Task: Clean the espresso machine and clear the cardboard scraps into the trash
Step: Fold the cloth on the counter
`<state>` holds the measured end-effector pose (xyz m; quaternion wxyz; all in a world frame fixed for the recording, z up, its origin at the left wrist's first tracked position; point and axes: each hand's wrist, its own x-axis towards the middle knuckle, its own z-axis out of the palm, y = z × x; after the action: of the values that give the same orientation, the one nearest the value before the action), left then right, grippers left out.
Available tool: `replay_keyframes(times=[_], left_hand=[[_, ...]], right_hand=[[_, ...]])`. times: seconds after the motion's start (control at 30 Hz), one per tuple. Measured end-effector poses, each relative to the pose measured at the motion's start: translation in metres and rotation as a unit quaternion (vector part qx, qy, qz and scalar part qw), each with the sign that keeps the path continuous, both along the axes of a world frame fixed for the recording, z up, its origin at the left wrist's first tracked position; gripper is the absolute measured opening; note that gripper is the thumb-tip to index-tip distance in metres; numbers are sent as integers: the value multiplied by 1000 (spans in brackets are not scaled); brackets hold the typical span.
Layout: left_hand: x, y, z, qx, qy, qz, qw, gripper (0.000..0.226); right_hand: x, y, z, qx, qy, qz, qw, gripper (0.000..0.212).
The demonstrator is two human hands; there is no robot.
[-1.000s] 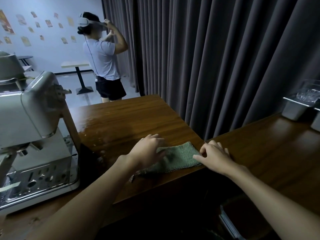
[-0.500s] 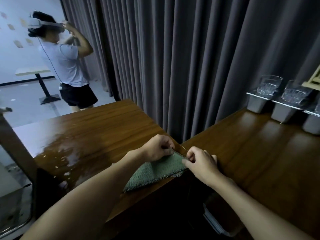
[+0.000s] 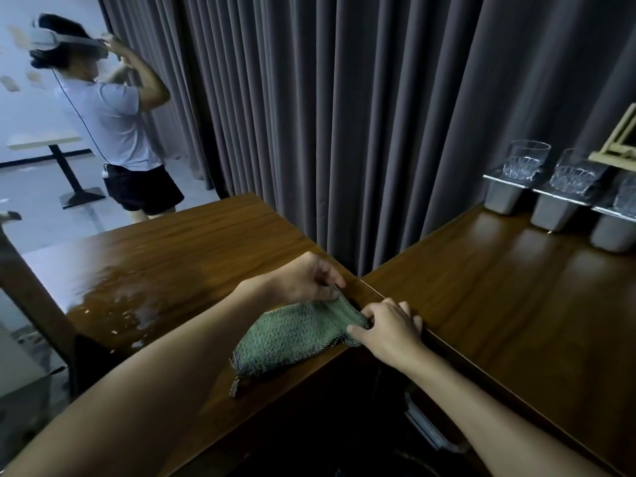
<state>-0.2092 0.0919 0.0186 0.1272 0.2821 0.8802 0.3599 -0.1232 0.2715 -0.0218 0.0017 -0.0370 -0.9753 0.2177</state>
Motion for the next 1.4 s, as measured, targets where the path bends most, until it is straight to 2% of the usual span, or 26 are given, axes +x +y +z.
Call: replay_keyframes(times=[0.1,0.17,0.27,0.4,0.5,0.6,0.67,0.73,0.77,0.83,0.9,1.17,1.3,1.37,1.4], left_hand=[[6,-5,5,51,-13,9,999,20],[11,-14,12,66,-22,12,998,22],[17,-35,26,54,-16,8,998,27],[27,-76,33,4,-10,20,1000,30],[40,-105,33,-30,-12,36,999,33],[52,-127,29,-105,-6,50,993,39],[57,-134,20,-106,14,82,991,37],[65,-130,9,-103,11,97,990,27],[69,-127,4,-116,10,95,989,29],[74,-121,-6,-155,32,83,984,34],[80,-120,-8,-184,59,81,978,34],[124,-154,-13,-191,82,172,963,23],[153,-175,-22,-222,104,188,951,20],[169,-180,-25,-175,124,214,953,21],[177,-180,-29,-142,134,228,954,12]], right_hand=[[4,-6,2,-49,20,1,999,29],[9,-10,5,-144,55,21,988,17],[20,-22,13,-230,116,58,965,17],[34,-56,24,-247,145,134,949,19],[42,-85,25,-246,98,194,945,31],[47,-101,24,-310,8,233,922,36],[46,-103,19,-285,54,200,936,24],[41,-100,11,-197,127,157,959,15],[40,-98,8,-142,141,152,968,14],[39,-96,2,-47,101,170,979,23],[38,-96,-1,-2,56,198,979,33],[20,-119,1,6,71,253,965,30],[19,-142,-2,-28,35,326,944,32],[19,-150,-6,-53,-8,377,925,34],[20,-152,-7,-72,-29,400,913,33]])
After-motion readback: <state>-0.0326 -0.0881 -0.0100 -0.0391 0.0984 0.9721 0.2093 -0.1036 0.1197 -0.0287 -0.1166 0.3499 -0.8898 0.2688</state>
